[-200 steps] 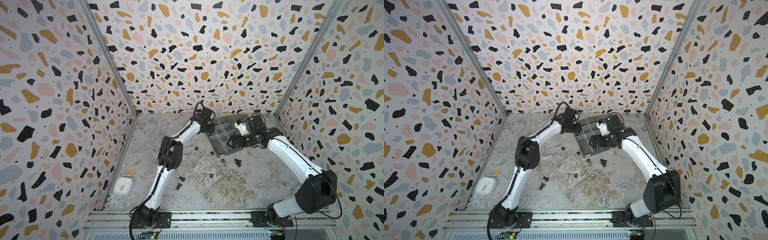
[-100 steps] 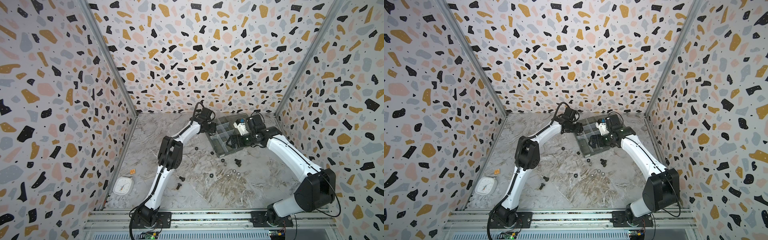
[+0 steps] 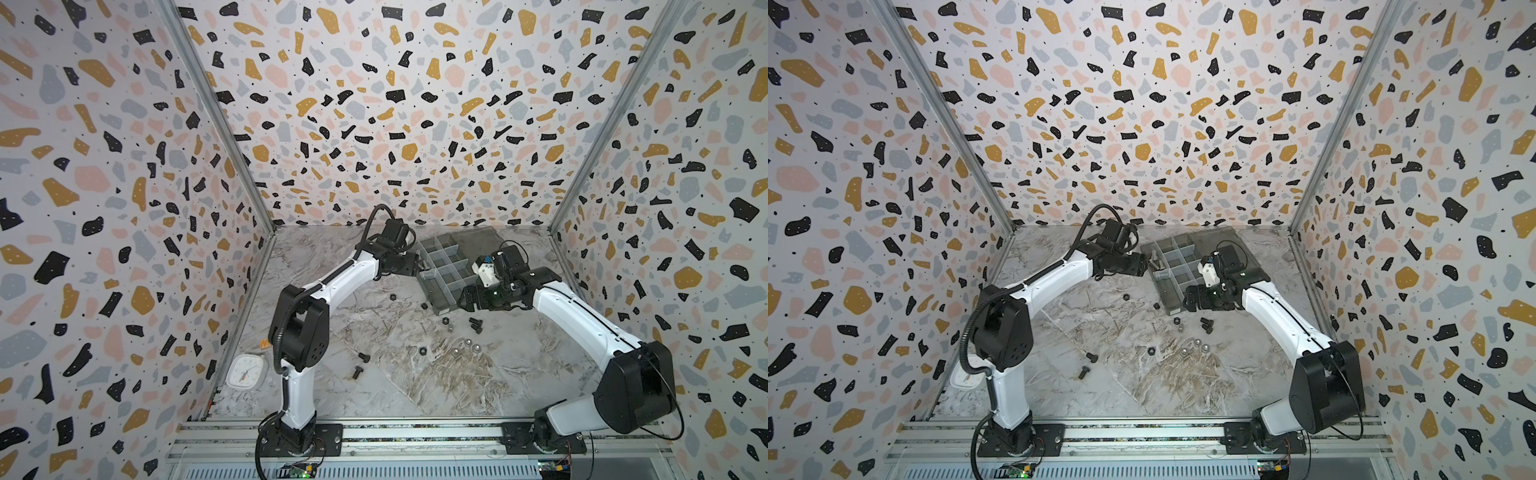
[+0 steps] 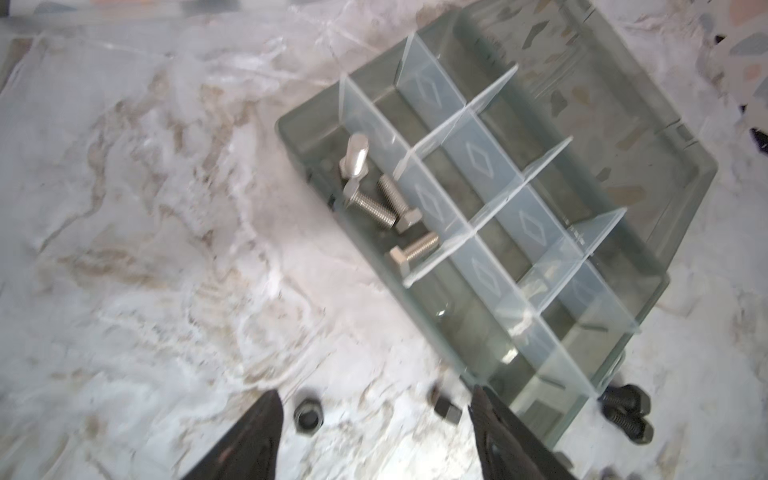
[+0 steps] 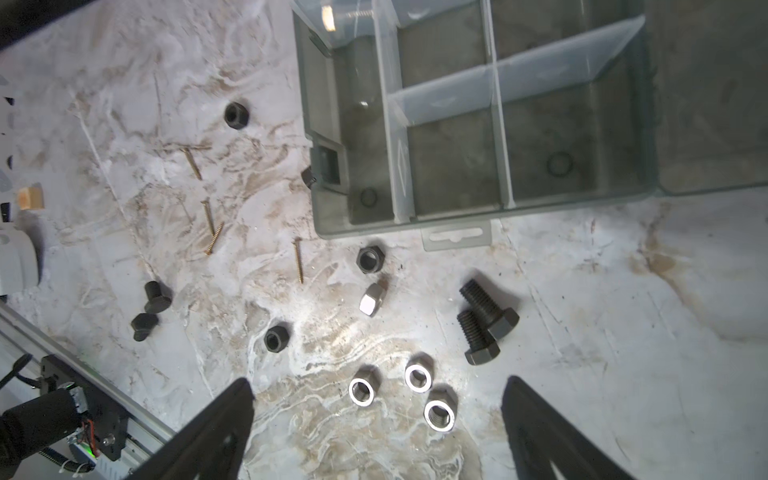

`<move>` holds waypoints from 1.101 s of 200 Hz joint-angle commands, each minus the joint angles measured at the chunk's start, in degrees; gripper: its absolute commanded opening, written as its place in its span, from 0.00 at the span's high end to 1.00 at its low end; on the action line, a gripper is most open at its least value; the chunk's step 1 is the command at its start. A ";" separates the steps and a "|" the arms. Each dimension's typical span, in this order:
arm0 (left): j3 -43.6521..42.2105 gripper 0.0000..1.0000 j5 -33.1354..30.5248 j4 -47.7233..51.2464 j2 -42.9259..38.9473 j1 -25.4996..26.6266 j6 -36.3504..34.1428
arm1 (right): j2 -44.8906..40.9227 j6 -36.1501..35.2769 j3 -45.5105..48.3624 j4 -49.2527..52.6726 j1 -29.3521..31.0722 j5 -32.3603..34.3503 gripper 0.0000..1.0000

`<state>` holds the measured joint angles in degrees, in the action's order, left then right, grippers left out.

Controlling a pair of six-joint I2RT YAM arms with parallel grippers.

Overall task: Sort the screws and nuts into containers
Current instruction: 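Carry the silver bolt with the left gripper into the organizer compartment and release, then move the left gripper to a black hex bolt and grasp it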

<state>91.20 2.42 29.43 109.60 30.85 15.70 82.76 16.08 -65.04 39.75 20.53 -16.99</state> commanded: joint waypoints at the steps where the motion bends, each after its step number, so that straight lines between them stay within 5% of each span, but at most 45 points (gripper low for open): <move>1: -7.30 0.27 -3.72 0.13 -3.72 -0.27 -1.98 | -2.26 2.01 1.50 -1.30 0.12 0.90 0.10; 69: -31.06 0.29 -6.55 2.39 -20.58 -0.35 2.08 | -1.49 2.18 2.19 -2.06 2.06 -0.22 0.12; 127: -42.68 0.29 -4.85 7.73 -30.71 -0.35 3.75 | 0.10 1.70 0.93 -1.61 7.14 -1.32 0.09; 220: -47.08 0.31 -2.19 8.98 -29.05 -0.05 5.41 | -0.79 0.42 -1.77 1.46 14.89 -0.95 0.07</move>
<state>44.47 -0.95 37.43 79.24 30.81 20.60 83.72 17.21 -65.21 38.61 35.35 -18.57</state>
